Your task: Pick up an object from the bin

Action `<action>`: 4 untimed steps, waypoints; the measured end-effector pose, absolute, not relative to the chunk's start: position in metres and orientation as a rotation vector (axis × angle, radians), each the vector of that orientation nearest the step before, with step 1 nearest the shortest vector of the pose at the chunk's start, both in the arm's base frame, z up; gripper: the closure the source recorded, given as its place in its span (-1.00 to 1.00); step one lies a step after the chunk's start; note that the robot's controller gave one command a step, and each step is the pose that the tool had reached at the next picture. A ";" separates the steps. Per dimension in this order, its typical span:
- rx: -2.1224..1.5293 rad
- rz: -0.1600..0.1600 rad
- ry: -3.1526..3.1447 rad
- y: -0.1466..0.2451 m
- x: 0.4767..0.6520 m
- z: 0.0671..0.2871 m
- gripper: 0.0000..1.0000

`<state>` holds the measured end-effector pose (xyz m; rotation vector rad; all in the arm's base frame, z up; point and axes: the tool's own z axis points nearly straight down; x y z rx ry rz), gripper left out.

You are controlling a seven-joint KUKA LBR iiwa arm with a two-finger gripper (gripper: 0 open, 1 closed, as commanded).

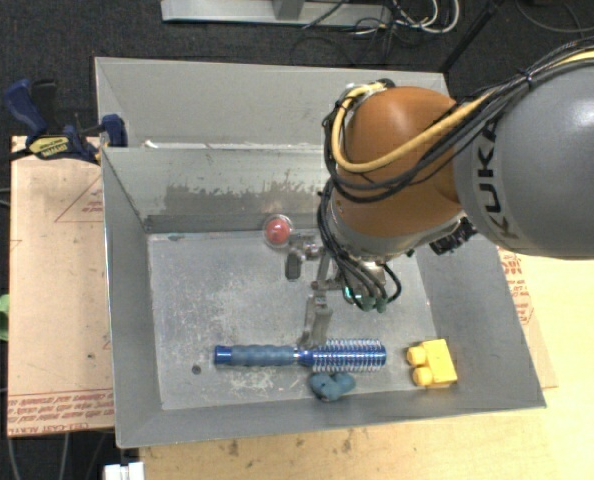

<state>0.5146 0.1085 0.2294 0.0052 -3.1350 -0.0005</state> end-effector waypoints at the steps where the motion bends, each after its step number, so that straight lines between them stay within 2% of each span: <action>1: 0.114 0.002 -3.128 0.083 0.475 0.153 -1.00; 2: 0.148 -0.002 -3.136 0.090 0.522 0.065 -1.00; 3: 0.147 -0.003 -3.138 0.089 0.522 0.070 1.00; 4: 0.066 -0.003 -3.149 0.070 0.511 0.210 1.00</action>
Offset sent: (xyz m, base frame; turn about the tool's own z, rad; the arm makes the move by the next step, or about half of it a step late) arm -0.0363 -0.0244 -0.0718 -0.0712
